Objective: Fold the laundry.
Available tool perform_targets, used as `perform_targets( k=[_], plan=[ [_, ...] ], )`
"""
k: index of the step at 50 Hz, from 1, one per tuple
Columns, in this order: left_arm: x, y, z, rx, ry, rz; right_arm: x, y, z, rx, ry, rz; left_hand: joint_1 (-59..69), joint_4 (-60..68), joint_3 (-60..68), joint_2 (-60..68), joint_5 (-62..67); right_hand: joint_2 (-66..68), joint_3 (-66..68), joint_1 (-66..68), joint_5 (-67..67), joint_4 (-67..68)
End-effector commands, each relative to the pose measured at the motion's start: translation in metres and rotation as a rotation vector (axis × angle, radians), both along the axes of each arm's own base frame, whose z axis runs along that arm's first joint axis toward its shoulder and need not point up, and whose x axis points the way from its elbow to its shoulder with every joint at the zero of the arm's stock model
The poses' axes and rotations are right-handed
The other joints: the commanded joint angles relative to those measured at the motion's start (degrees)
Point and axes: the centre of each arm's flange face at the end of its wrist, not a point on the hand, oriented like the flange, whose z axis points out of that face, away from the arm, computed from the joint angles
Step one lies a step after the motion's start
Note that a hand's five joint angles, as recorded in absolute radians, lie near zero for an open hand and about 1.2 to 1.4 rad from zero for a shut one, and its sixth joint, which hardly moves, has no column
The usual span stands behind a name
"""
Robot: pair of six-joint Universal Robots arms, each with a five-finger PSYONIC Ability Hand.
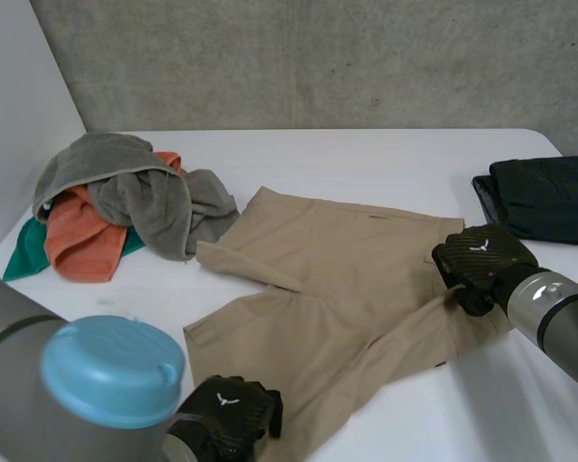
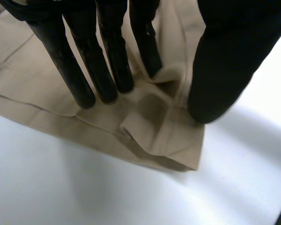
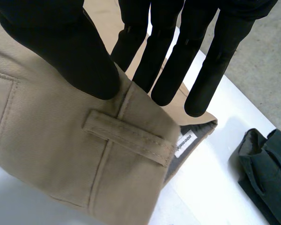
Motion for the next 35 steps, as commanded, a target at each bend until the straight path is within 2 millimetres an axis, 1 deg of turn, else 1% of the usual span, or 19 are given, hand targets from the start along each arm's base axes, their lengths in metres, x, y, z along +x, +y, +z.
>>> perform_targets(
  k=[1,6,9,11,14,16,18,19,22,23,25,26,27,28,29,30,31,33,35],
  plan=[
    [-0.009,-0.014,0.0,-0.093,0.013,0.037,-0.006,-0.007,0.002,-0.016,0.007,-0.02,32.93,32.22,31.54,31.37,32.42,12.59,11.5,15.62,11.87,11.19],
    [-0.023,-0.034,0.019,-0.216,0.094,0.072,-0.002,-0.005,0.004,-0.024,0.01,0.001,32.93,32.22,31.54,31.37,32.42,12.59,11.5,15.62,11.87,11.19],
    [-0.031,-0.052,0.032,-0.304,0.118,0.065,-0.001,-0.006,0.004,-0.028,0.015,0.005,32.93,32.22,31.54,31.37,32.42,12.59,11.5,15.62,11.87,11.19],
    [-0.031,-0.074,0.037,-0.38,0.089,0.067,-0.001,-0.006,0.004,-0.034,0.026,0.009,32.93,32.22,31.54,31.37,32.42,12.59,11.5,15.62,11.87,11.19],
    [-0.031,-0.094,0.041,-0.459,0.061,0.066,-0.001,-0.01,0.006,-0.053,0.043,0.011,32.93,32.22,31.54,31.37,32.42,12.59,11.5,15.62,11.87,11.19],
    [-0.037,-0.114,0.04,-0.544,0.04,0.05,0.0,-0.012,0.009,-0.069,0.041,0.015,32.93,32.22,31.54,31.37,32.42,12.59,11.5,15.62,11.87,11.19],
    [-0.045,-0.129,0.041,-0.612,0.039,0.04,0.002,-0.02,0.013,-0.105,0.031,0.01,32.93,32.22,31.54,31.37,32.42,12.59,11.5,15.62,11.87,11.19],
    [-0.052,-0.142,0.041,-0.667,0.035,0.03,0.003,-0.023,0.014,-0.118,0.027,0.007,32.93,32.22,31.54,31.37,32.42,12.59,11.5,15.62,11.87,11.19],
    [-0.057,-0.165,0.041,-0.736,0.03,0.032,0.007,-0.04,0.013,-0.169,0.016,-0.006,32.93,32.22,31.54,31.37,32.42,12.59,11.5,15.62,11.87,11.19],
    [-0.058,-0.181,0.042,-0.78,0.025,0.039,0.007,-0.044,0.013,-0.181,0.016,-0.013,32.93,32.22,31.54,31.37,32.42,12.59,11.5,15.62,11.87,11.19],
    [-0.058,-0.199,0.043,-0.815,0.025,0.044,0.008,-0.057,0.012,-0.212,0.014,-0.034,32.93,32.22,31.54,31.37,32.42,12.59,11.5,15.62,11.87,11.19],
    [-0.063,-0.219,0.045,-0.862,0.045,0.032,0.009,-0.061,0.011,-0.225,0.014,-0.038,32.93,32.22,31.54,31.37,32.42,12.59,11.5,15.62,11.87,11.19],
    [-0.065,-0.224,0.044,-0.873,0.051,0.027,0.009,-0.065,0.01,-0.235,0.014,-0.045,32.93,32.22,31.54,31.37,32.42,12.59,11.5,15.62,11.87,11.19],
    [-0.067,-0.231,0.045,-0.891,0.064,0.02,0.012,-0.079,0.008,-0.276,0.01,-0.064,32.93,32.22,31.54,31.37,32.42,12.59,11.5,15.62,11.87,11.19],
    [-0.071,-0.247,0.047,-0.922,0.097,0.021,0.013,-0.082,0.007,-0.286,0.009,-0.069,32.93,32.22,31.54,31.37,32.42,12.59,11.5,15.62,11.87,11.19],
    [-0.075,-0.253,0.046,-0.937,0.113,0.014,0.014,-0.088,0.006,-0.303,0.008,-0.075,32.93,32.22,31.54,31.37,32.42,12.59,11.5,15.62,11.87,11.19],
    [-0.078,-0.259,0.045,-0.954,0.126,0.003,0.016,-0.1,0.004,-0.344,0.005,-0.092,32.93,32.22,31.54,31.37,32.42,12.59,11.5,15.62,11.87,11.19],
    [-0.087,-0.276,0.036,-0.989,0.154,-0.015,0.019,-0.112,0.0,-0.386,-0.004,-0.104,32.93,32.22,31.54,31.37,32.42,12.59,11.5,15.62,11.87,11.19],
    [-0.092,-0.288,0.03,-1.019,0.174,-0.023,0.024,-0.131,-0.005,-0.458,-0.022,-0.12,32.93,32.22,31.54,31.37,32.42,12.59,11.5,15.62,11.87,11.19]
  ],
)
